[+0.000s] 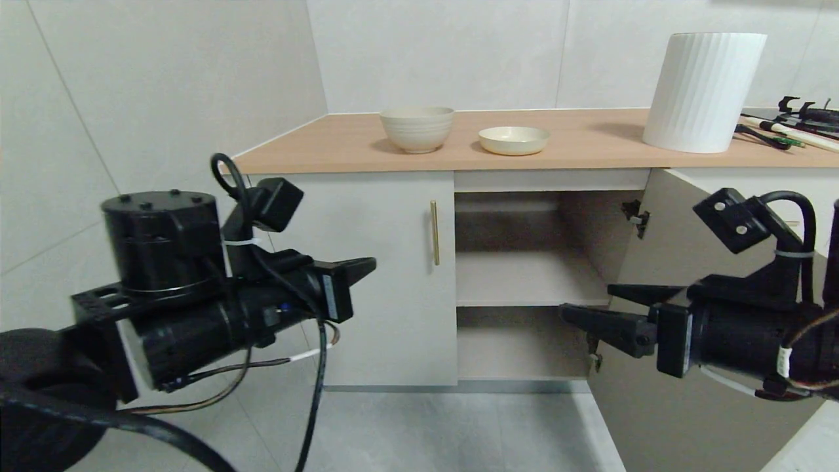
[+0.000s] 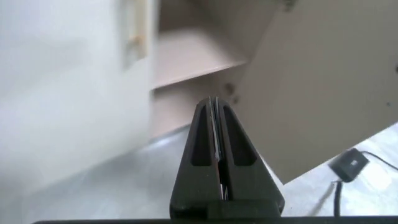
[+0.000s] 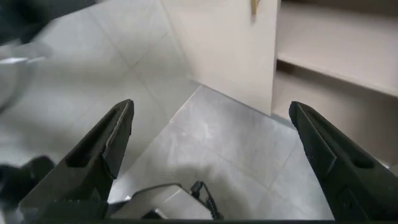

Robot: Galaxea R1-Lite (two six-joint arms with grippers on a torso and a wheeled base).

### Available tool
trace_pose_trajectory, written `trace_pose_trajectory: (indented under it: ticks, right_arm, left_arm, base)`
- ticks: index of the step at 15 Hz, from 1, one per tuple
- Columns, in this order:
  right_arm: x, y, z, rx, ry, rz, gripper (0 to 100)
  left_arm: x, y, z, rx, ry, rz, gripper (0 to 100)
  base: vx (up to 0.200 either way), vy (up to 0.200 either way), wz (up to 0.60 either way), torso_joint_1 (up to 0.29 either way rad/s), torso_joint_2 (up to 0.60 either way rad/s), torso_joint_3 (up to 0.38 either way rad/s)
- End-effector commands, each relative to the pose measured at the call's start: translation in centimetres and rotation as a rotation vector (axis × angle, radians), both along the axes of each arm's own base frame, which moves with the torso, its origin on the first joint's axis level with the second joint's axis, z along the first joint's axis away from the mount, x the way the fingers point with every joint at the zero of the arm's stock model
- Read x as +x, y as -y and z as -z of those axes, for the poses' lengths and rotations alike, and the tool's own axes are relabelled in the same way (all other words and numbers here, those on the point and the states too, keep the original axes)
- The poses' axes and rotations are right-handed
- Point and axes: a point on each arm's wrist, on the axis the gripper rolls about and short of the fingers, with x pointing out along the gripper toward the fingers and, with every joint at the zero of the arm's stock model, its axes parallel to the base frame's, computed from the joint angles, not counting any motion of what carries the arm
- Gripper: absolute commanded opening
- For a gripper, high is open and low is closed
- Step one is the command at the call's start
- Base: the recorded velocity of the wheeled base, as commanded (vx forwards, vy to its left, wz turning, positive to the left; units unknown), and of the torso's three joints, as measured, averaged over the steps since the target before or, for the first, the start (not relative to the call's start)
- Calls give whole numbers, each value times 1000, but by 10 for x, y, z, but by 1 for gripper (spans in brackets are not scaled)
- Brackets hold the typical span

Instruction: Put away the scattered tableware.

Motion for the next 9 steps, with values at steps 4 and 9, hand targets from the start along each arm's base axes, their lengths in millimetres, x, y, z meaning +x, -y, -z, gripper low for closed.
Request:
trace_pose_trajectory:
  ticks: [4,9]
  right_arm:
    - [40,-12,-15,-23,-55,58,100]
    - [17,5,-35,16,-44,77,100]
  left_arm:
    - [-39,-64,-43,-46,76,-143,0]
    - [-30,-65,-45,-76,68,-133,100]
  base:
    - [0,0,0,0,0,0]
    - [0,0,0,0,0,0]
